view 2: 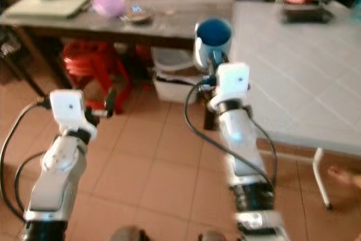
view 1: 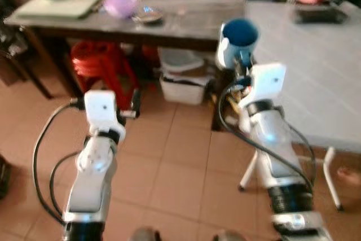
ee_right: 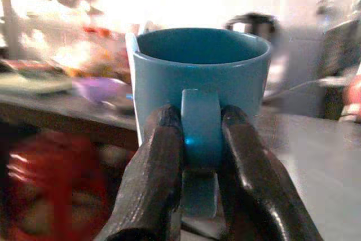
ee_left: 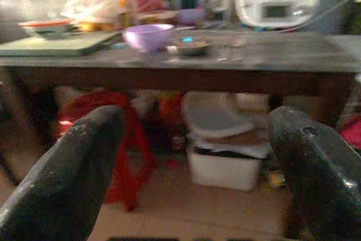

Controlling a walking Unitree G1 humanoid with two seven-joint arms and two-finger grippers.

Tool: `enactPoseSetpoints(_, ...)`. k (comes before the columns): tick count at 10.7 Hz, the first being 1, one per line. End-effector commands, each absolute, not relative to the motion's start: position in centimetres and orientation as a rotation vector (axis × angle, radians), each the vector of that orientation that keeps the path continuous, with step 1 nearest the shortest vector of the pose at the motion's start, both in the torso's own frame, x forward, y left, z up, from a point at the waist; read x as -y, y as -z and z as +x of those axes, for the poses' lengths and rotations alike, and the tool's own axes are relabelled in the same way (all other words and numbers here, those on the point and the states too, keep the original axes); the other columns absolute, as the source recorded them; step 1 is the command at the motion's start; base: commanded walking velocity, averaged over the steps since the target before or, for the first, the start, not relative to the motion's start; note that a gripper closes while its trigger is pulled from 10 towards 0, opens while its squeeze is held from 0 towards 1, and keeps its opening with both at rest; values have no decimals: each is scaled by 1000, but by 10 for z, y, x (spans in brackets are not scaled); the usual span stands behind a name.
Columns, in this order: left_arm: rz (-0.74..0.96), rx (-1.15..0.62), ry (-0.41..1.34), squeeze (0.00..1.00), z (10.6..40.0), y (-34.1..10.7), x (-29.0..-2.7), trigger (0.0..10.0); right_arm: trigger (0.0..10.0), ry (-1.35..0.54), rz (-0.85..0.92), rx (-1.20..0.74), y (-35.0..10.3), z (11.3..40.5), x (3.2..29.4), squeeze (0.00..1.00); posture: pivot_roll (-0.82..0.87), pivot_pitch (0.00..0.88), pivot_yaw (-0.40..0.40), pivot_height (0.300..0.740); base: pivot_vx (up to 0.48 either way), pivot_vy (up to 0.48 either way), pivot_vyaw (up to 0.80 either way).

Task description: Setting the table

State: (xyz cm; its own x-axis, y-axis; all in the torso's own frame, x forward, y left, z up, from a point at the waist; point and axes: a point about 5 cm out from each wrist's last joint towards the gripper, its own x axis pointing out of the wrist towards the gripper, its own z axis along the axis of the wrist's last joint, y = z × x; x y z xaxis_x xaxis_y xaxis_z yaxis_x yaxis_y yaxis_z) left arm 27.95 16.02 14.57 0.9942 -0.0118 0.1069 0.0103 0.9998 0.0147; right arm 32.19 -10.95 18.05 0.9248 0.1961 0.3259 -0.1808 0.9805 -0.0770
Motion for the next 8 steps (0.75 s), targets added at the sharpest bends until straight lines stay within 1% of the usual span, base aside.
enactPoseSetpoints(1, 19, 123, 30, 0, 282, -150, -156, 10000, 10000, -207, -54, 366, -188, 325, 107, 0, 56, 40, 60, 740, 480, 0, 0)
enactPoseSetpoints(2, 27, 121, 42, 0, 281, -149, -156, 10000, 10000, -247, -70, 394, -193, 327, 97, 0, 69, 81, 59, 740, 480, 0, 0)
enactPoseSetpoints(3, 29, 111, 34, 0, 275, -147, -158, 10000, 10000, -240, -73, 394, -193, 326, 101, 0, 68, 93, 60, 740, 480, 0, 0)
enactPoseSetpoints(4, 25, 94, 39, 0, 270, -143, -156, 10000, 10000, -202, -78, 374, -188, 324, 113, 0, 58, 99, 64, 740, 480, 0, 0)
enactPoseSetpoints(5, 20, 85, 52, 0, 269, -140, -152, 10000, 10000, -180, -75, 359, -185, 322, 120, 0, 42, 106, 67, 740, 480, 0, 0)
enactPoseSetpoints(8, -10, 96, 76, 0, 276, -145, -143, 10000, 10000, -234, -64, 378, -190, 315, 120, 0, 10, 128, 62, 740, 461, 0, 0)
